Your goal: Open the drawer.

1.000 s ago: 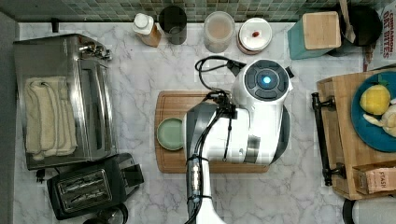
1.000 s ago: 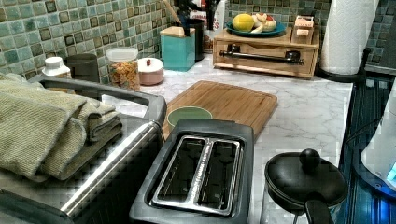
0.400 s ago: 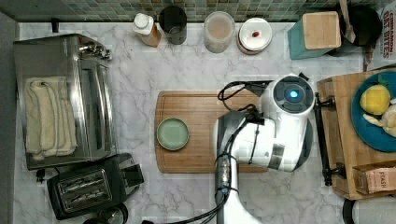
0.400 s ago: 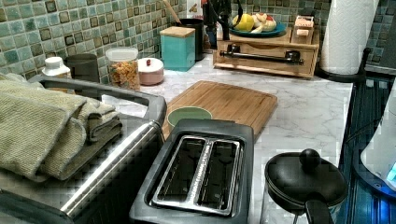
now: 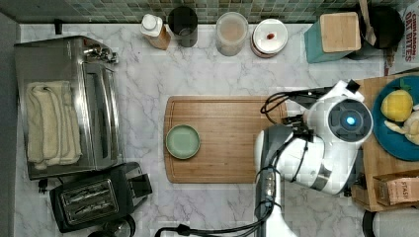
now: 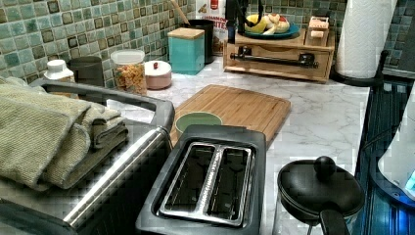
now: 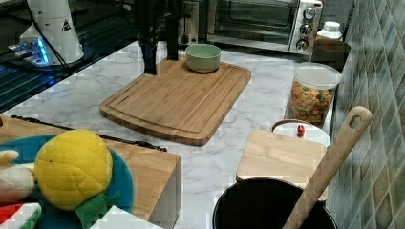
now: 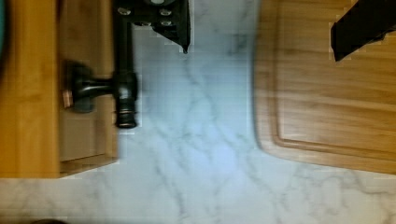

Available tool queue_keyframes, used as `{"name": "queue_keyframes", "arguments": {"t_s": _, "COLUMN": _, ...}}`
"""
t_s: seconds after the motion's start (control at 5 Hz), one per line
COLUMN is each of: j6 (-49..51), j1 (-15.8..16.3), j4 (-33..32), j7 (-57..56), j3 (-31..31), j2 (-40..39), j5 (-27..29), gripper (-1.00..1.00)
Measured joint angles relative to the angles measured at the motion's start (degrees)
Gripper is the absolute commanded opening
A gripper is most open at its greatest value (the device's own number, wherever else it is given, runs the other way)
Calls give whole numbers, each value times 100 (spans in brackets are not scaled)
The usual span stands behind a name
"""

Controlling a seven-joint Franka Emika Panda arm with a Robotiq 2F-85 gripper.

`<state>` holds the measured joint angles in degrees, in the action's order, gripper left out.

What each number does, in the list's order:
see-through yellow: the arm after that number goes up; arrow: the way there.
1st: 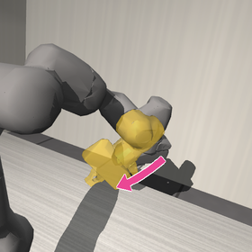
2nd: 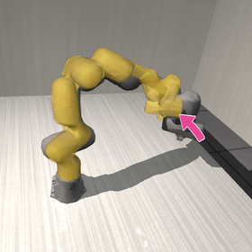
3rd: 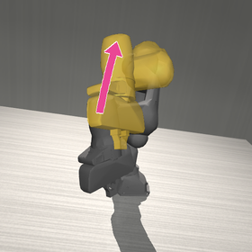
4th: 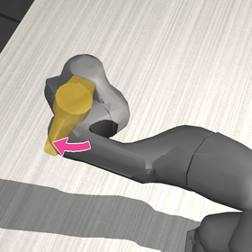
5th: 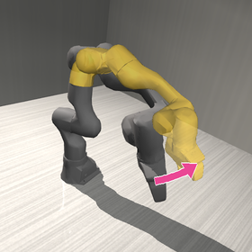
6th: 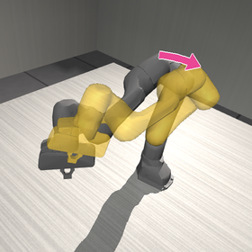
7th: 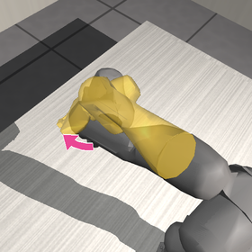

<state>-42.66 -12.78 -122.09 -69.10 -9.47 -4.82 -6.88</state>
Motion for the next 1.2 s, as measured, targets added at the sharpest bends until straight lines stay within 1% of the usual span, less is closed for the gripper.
{"name": "queue_keyframes", "arguments": {"t_s": 0.2, "j6": -518, "j1": -47, "j4": -291, "j7": -39, "j3": -284, "j2": 28, "j5": -229, "gripper": 100}}
{"name": "queue_keyframes", "arguments": {"t_s": 0.4, "j6": -618, "j1": -70, "j4": -593, "j7": -62, "j3": -465, "j2": 59, "j5": -317, "gripper": 100}}
{"name": "queue_keyframes", "arguments": {"t_s": 0.6, "j6": -809, "j1": -71, "j4": -806, "j7": -62, "j3": -561, "j2": 19, "j5": -656, "gripper": 100}}
{"name": "queue_keyframes", "arguments": {"t_s": 0.8, "j6": -1063, "j1": -105, "j4": -828, "j7": -56, "j3": -571, "j2": -104, "j5": -1478, "gripper": 100}}
{"name": "queue_keyframes", "arguments": {"t_s": 1.0, "j6": -1340, "j1": -106, "j4": -839, "j7": -56, "j3": -571, "j2": -226, "j5": -1583, "gripper": 100}}
{"name": "queue_keyframes", "arguments": {"t_s": 1.2, "j6": -1388, "j1": -91, "j4": -839, "j7": 17, "j3": -571, "j2": -353, "j5": -1581, "gripper": 100}}
